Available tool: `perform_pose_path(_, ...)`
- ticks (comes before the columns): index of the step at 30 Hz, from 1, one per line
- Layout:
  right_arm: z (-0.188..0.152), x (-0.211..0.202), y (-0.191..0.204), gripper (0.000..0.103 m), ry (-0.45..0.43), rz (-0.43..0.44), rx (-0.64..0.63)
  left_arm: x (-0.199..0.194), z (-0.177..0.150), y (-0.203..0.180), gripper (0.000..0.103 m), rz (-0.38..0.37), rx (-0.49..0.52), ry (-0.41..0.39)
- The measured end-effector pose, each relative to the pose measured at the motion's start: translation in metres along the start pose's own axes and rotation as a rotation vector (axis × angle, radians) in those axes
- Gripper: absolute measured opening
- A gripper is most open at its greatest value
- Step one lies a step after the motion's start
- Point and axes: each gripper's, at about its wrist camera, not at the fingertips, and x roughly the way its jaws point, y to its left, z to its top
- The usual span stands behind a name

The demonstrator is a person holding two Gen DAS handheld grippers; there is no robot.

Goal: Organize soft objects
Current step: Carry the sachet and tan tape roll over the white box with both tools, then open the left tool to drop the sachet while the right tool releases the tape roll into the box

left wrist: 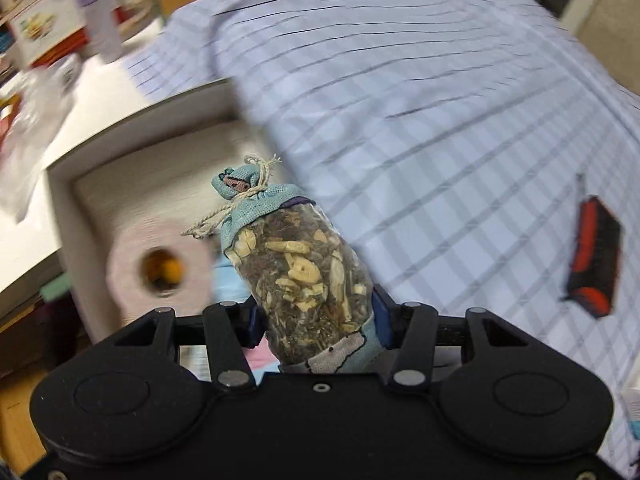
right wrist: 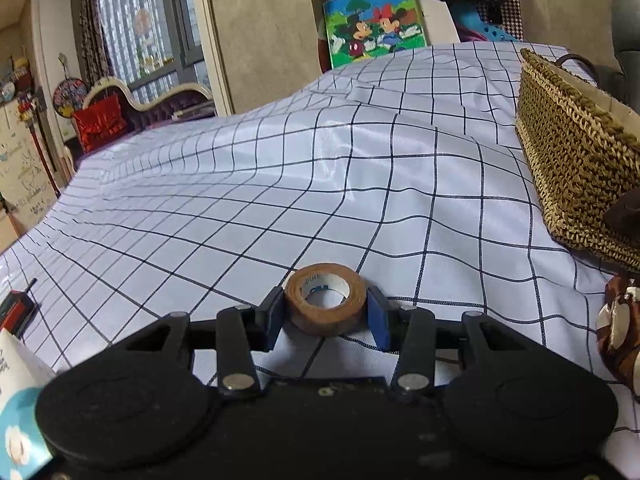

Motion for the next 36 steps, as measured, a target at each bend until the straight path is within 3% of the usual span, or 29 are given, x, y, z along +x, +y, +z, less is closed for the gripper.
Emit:
perform_pose_path(3,0.010,0.003,0.010,0.042,0.056,-0.054,-0.006,0.005,-0.003,0.025,0.050,0.051,-0.014,-0.009)
perform_pose_path(7,0.032,0.005,0.021,0.042,0.159,-0.148,0.024,0.008,-0.005,0.052,0.050,0.053,-0.035,-0.018)
perform_pose_path(10,0.051,-0.013,0.037,0.042,0.123,-0.230,0.016,0.005,-0.003,0.072,0.050,0.043,-0.061,-0.041)
perform_pose_path(13,0.073,-0.047,0.063,0.042,0.067,-0.223,0.001,0.005,0.005,0.088,0.050,0.046,-0.108,-0.065)
perform_pose_path(16,0.087,-0.085,0.104,0.043,0.017,-0.148,-0.059,0.004,0.012,0.106,0.050,0.047,-0.173,-0.077)
perform_pose_path(21,0.082,-0.141,0.190,0.043,0.018,0.123,-0.112,0.002,0.026,0.123,0.050,0.101,-0.228,-0.095)
perform_pose_path(26,0.040,-0.171,0.300,0.043,0.121,0.391,-0.283,0.010,0.026,0.136,0.050,0.122,-0.283,-0.088)
perform_pose_path(30,-0.007,-0.172,0.377,0.043,0.260,0.573,-0.382,0.011,0.026,0.145,0.050,0.119,-0.309,-0.091)
perform_pose_path(36,-0.068,-0.159,0.455,0.043,0.439,0.633,-0.483,0.015,0.026,0.142,0.051,0.100,-0.261,-0.101)
